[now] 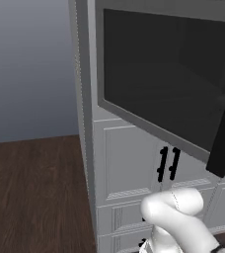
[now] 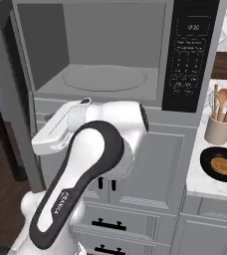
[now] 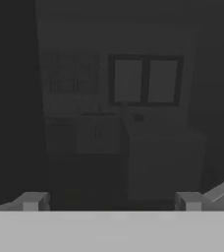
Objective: Open the microwave, place the bowl with waffle inside the microwave, then close the microwave door and turn it on.
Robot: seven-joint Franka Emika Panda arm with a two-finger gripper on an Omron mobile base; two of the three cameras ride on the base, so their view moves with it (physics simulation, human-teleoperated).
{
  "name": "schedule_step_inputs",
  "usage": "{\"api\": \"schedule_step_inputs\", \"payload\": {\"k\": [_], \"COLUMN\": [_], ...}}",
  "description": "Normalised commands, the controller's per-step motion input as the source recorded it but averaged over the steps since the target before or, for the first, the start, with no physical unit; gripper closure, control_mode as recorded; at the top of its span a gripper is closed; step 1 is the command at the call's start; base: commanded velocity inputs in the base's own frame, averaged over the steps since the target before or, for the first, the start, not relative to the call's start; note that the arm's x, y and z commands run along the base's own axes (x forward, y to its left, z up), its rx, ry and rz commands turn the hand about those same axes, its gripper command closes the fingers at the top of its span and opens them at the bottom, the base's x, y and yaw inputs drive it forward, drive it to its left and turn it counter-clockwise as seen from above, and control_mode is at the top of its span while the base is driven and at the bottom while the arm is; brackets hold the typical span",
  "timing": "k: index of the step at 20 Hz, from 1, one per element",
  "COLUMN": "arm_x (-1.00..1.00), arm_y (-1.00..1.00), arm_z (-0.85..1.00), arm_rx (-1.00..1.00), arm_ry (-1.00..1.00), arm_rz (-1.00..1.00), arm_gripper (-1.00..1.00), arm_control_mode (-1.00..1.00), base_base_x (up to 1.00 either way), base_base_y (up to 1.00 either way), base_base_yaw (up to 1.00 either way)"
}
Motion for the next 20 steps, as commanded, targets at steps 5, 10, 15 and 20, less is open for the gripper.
{"api": "schedule_step_inputs", "payload": {"k": [5, 10, 15, 20], "arm_x": [-0.64, -0.46, -0.22, -0.03], "arm_y": [0.94, 1.00, 1.00, 1.00], "arm_z": [0.09, 0.09, 0.02, 0.00], "arm_rx": [-0.16, -0.11, 0.03, 0.10], "arm_ry": [-0.02, -0.12, -0.29, -0.17], "arm_rz": [-0.16, -0.18, -0.21, -0.13], "arm_gripper": [-1.00, -1.00, -1.00, -1.00], "arm_control_mode": [-1.00, -1.00, -1.00, -1.00], "base_base_x": [0.00, 0.00, 0.00, 0.00], "base_base_y": [0.00, 0.00, 0.00, 0.00], "base_base_yaw": [0.00, 0.00, 0.00, 0.00]}}
